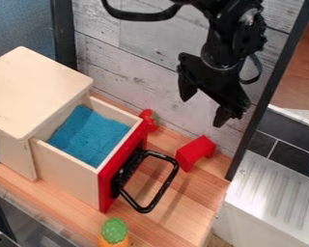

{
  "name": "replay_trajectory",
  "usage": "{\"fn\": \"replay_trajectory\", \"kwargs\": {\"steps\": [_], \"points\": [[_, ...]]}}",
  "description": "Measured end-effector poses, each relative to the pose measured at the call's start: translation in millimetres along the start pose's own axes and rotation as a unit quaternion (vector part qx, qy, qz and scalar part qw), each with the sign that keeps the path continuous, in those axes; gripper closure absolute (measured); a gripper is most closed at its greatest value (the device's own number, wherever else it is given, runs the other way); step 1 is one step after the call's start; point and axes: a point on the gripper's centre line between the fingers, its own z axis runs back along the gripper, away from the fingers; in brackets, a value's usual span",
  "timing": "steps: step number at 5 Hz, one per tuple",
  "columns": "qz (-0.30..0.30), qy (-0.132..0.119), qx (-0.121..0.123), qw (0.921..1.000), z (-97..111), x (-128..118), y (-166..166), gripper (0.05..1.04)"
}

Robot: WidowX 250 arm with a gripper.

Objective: Put the red object in the drawer

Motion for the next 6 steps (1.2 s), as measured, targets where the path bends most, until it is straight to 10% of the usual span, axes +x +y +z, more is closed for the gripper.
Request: {"fn": "replay_trajectory", "kwargs": {"steps": [6], "points": [[-0.080, 0.119, -0.048, 0.9885, -114.3, -44.8, -16.7, 0.085]]}}
